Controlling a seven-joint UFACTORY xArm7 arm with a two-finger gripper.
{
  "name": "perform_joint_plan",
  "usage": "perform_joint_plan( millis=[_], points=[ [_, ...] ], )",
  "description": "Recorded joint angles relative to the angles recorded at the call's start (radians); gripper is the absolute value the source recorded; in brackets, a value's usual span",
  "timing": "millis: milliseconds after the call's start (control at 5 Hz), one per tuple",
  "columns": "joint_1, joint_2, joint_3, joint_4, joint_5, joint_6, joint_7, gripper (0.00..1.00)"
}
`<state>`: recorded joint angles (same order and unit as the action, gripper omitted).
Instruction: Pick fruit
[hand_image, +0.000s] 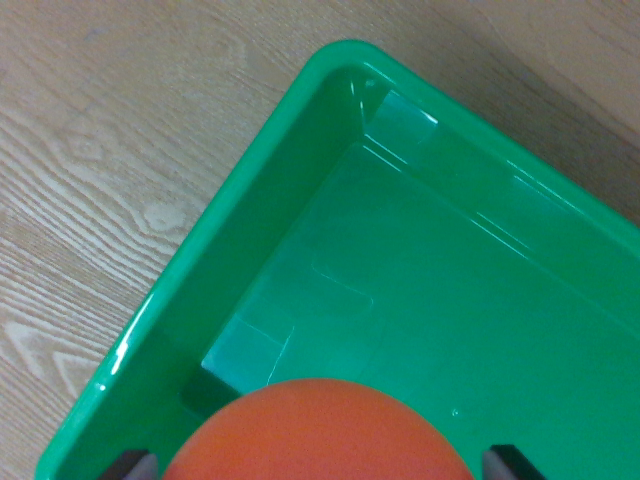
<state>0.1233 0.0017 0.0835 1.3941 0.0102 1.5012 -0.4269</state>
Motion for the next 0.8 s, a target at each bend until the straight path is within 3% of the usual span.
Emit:
perform_joint_plan(
  millis=[200,400,600,800],
  points=[
    [0.0000,0.000,0.000,0.000,0.0000,0.000,0.000,1.00],
    [-0.0003,-0.011,0.000,0.021,0.0010,0.032,-0.001,1.00],
    [-0.0003,-0.011,0.000,0.021,0.0010,0.032,-0.001,1.00],
    [-0.0006,-0.020,0.000,0.038,0.0019,0.058,-0.001,1.00]
  ],
)
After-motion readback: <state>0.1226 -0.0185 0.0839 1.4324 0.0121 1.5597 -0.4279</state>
